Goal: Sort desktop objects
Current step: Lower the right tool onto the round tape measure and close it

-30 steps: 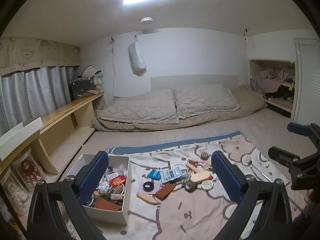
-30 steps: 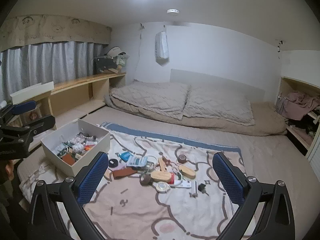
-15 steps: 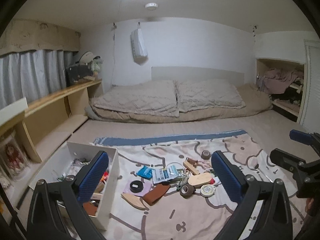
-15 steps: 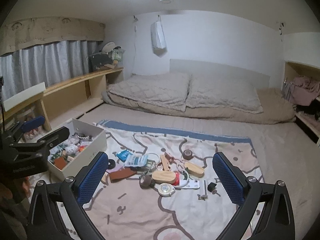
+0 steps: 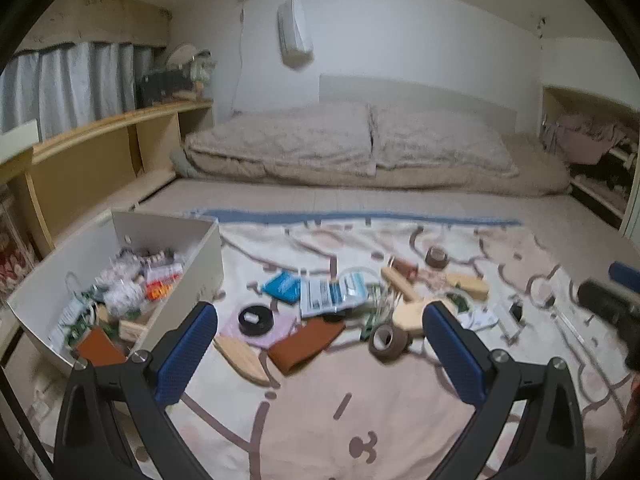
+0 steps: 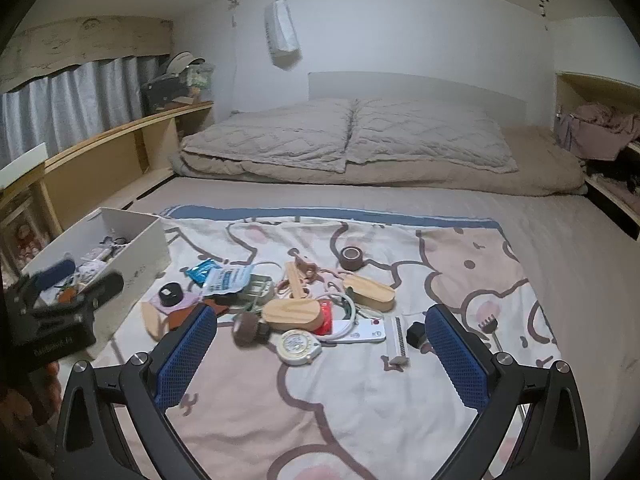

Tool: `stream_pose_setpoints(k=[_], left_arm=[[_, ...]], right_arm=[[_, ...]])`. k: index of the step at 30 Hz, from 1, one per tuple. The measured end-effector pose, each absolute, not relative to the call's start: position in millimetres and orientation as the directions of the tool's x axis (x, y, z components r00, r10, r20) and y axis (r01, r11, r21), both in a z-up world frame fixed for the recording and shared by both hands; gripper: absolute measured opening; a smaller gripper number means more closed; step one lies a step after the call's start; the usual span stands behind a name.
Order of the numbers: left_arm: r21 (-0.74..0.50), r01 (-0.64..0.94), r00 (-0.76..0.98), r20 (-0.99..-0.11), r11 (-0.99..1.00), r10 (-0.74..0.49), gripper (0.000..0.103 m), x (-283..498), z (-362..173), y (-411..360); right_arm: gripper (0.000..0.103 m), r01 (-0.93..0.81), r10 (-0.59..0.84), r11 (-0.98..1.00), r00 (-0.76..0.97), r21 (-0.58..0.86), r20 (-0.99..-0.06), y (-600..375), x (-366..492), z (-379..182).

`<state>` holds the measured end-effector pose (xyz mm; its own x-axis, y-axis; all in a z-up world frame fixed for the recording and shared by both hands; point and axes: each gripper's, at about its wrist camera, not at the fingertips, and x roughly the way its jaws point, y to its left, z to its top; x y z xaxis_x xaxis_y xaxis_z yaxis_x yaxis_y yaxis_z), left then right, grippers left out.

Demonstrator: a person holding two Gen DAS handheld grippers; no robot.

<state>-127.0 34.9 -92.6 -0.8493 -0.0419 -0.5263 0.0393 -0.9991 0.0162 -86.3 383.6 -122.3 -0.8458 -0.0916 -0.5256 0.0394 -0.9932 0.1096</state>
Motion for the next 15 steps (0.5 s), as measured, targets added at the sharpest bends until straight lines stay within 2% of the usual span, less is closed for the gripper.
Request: stream_pose_setpoints(k=[7,15], left_arm=[[0.040,0.058,-0.808,-0.586,-0.997,-0.071,0.103,-139,-138,27],[0.057,0.064,-0.751,-0.654,-0.996,-0.086,0.103,-147,-182,19]], right_arm=[[0.103,-0.026,-0.032,-0.995,-0.830,0.097,-0.557,390,-96,-159],[0.103,-0.025,-0.012,-0.999,-0.731,0.044,-0.682,386,-114,-214]])
